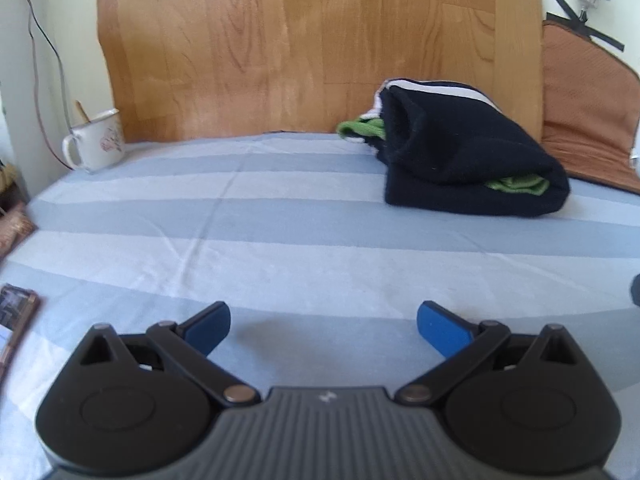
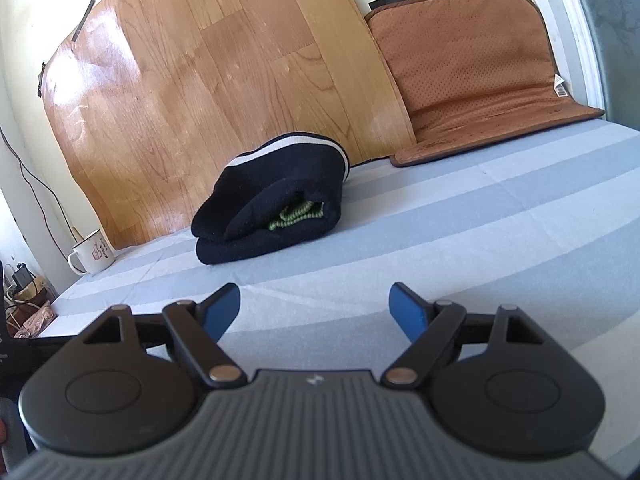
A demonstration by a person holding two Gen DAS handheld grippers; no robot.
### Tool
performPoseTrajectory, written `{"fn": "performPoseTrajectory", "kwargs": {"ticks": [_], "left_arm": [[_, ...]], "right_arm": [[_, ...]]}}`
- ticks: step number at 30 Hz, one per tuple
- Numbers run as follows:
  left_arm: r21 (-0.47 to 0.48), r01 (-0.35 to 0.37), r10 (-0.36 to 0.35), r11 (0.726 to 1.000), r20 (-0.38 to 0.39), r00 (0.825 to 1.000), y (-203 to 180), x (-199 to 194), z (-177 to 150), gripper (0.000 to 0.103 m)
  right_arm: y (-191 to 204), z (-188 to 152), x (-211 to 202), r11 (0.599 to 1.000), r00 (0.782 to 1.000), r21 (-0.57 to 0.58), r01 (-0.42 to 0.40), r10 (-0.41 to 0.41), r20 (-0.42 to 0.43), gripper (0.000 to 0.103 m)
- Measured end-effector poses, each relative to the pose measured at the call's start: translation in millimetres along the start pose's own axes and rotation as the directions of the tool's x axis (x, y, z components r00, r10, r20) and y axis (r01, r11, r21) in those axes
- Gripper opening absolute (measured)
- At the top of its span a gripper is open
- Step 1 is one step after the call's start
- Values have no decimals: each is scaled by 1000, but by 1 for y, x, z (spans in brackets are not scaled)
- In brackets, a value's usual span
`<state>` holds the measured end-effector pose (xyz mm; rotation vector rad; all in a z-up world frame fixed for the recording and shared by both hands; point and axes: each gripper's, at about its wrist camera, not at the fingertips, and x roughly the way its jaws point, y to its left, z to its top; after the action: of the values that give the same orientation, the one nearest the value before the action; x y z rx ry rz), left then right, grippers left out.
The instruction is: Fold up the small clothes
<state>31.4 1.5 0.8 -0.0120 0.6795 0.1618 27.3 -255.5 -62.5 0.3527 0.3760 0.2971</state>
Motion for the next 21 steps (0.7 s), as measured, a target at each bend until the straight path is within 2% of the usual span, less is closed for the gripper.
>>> {"fn": "performPoseTrajectory", "kwargs": {"ticks": [6,14,21], "left_arm": [[42,-65,64,997,11,998,-5,-1,0,103],[34,-79,80,996,-5,997,-3,1,2,103],[31,-109,108,994,28,994,-1,-2,1,103]], "right_arm": [[1,0,-1,1000,1000,-2,3,-3,3,84],[1,0,-1,1000,1000,-1,3,-3,4,84],[1,-1,-1,1000,1000,-1,4,-4,5,84]]}}
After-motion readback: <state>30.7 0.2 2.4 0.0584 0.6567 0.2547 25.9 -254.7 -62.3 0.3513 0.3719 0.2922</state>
